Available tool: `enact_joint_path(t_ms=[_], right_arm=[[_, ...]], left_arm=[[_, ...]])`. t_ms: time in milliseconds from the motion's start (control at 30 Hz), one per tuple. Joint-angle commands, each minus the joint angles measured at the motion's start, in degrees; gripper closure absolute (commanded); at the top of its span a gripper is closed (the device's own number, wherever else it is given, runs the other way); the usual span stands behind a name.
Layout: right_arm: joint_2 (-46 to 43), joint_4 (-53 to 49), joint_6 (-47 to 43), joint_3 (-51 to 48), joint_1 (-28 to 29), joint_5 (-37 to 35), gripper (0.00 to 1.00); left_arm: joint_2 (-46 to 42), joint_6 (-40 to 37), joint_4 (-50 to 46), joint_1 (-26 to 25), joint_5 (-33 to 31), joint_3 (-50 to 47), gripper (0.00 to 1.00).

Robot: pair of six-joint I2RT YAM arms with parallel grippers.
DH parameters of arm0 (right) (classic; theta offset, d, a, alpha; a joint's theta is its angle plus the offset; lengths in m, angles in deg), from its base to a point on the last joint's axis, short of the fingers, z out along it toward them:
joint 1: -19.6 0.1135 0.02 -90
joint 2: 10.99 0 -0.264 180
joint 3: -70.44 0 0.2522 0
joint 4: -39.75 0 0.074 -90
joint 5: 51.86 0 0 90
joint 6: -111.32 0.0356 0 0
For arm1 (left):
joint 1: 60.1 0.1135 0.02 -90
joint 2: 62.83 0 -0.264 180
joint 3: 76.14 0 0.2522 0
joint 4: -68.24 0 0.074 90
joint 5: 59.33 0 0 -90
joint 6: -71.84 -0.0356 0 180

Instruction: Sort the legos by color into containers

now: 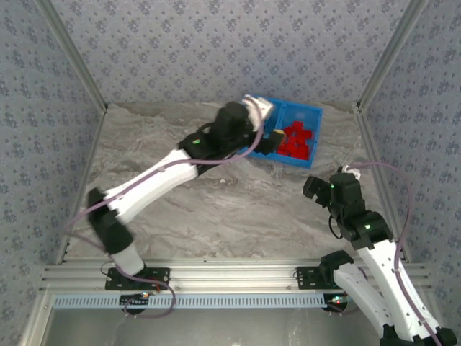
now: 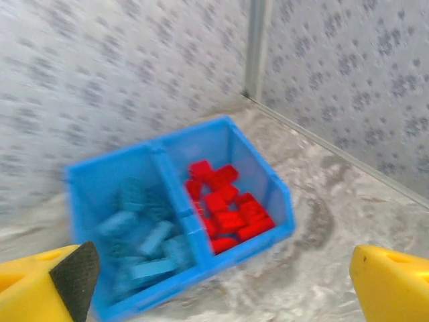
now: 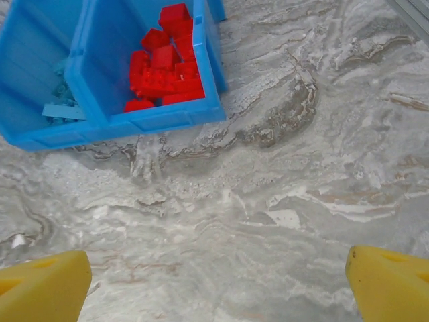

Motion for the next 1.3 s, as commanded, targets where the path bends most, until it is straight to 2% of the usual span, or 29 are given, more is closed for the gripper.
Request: enact_joint_path(t_ms=[0,67,133,233,333,433,533,567,633,667,733,767,833,867,900,933,1000,1100,1233,1267], right_arm=[[-0.97,13.22,-7.26,-6.80,0.08,-5.22,0.00],[-0.86,22.02,-11.67,-12.55,-0.17,-7.82,0.00],[-0.16,34.08,-18.02,-19.76,-0.80,-9.59,0.00],[4.59,42.85,-20.36,-22.30,-4.76,-11.98,0.00],[12.61,53.77,-22.77,-23.93,-10.02,-10.14,0.00],[23.54,67.27,-21.71,-26.32,-16.16,-4.41,0.00],[33.62,78.92,-23.79,-25.18,-16.55,-1.88,0.00],[37.06,83.47,-27.20,-24.92,-15.93,-0.97,0.00],[39.83,83.25,-29.90,-22.60,-16.45,0.91,0.00],[41.08,87.38,-30.32,-24.07,-17.53,2.92,0.00],[51.73,106.22,-28.64,-28.54,-21.41,7.29,0.00],[55.32,111.55,-28.36,-28.59,-22.39,10.55,0.00],[48.92,89.15,-29.13,-22.04,-22.66,12.98,0.00],[51.81,92.38,-30.59,-21.21,-22.27,14.71,0.00],[52.53,91.38,-31.99,-20.56,-21.11,15.71,0.00],[51.25,86.86,-32.26,-19.20,-20.27,13.09,0.00],[51.81,89.26,-32.82,-19.69,-18.77,9.54,0.00],[51.71,86.93,-33.39,-18.54,-19.95,14.82,0.00],[51.71,86.97,-33.43,-18.56,-19.91,14.95,0.00],[51.73,87.01,-33.41,-18.58,-19.90,15.02,0.00]], left_arm=[[-10.89,-3.10,3.79,0.18,-15.72,-14.87,0.01],[-18.14,-3.17,4.78,0.64,-24.59,-23.97,0.01],[-25.06,-2.17,5.32,2.64,-29.99,-32.48,0.01],[-34.44,0.98,3.79,8.71,-32.18,-44.03,0.01],[-42.15,2.60,3.82,14.45,-34.95,-53.73,0.01],[-48.18,1.85,9.20,20.65,-32.97,-63.15,0.01],[-50.12,3.61,12.59,26.61,-30.78,-68.99,0.01],[-49.83,4.10,13.65,28.38,-29.85,-70.36,0.01],[-49.21,3.02,18.09,31.15,-27.59,-73.36,0.01],[-48.77,1.66,21.72,32.41,-25.98,-75.29,0.01],[-47.74,-0.35,28.91,35.31,-21.68,-78.70,0.01],[-46.97,-0.34,31.80,37.53,-18.79,-79.93,0.01],[-45.01,0.98,35.95,41.92,-14.35,-81.19,0.01],[-43.35,1.72,39.02,44.31,-12.52,-81.98,0.01],[-41.23,2.23,43.04,46.50,-10.66,-82.93,0.01],[-38.96,2.61,46.71,48.29,-9.09,-83.67,0.01],[-32.46,3.37,51.80,51.48,-5.83,-83.07,0.01],[-24.17,1.64,55.77,52.52,-2.05,-79.43,0.01],[-14.44,-0.56,60.41,52.85,0.67,-74.89,0.01],[-10.16,-1.02,64.08,52.88,0.88,-74.40,0.01]])
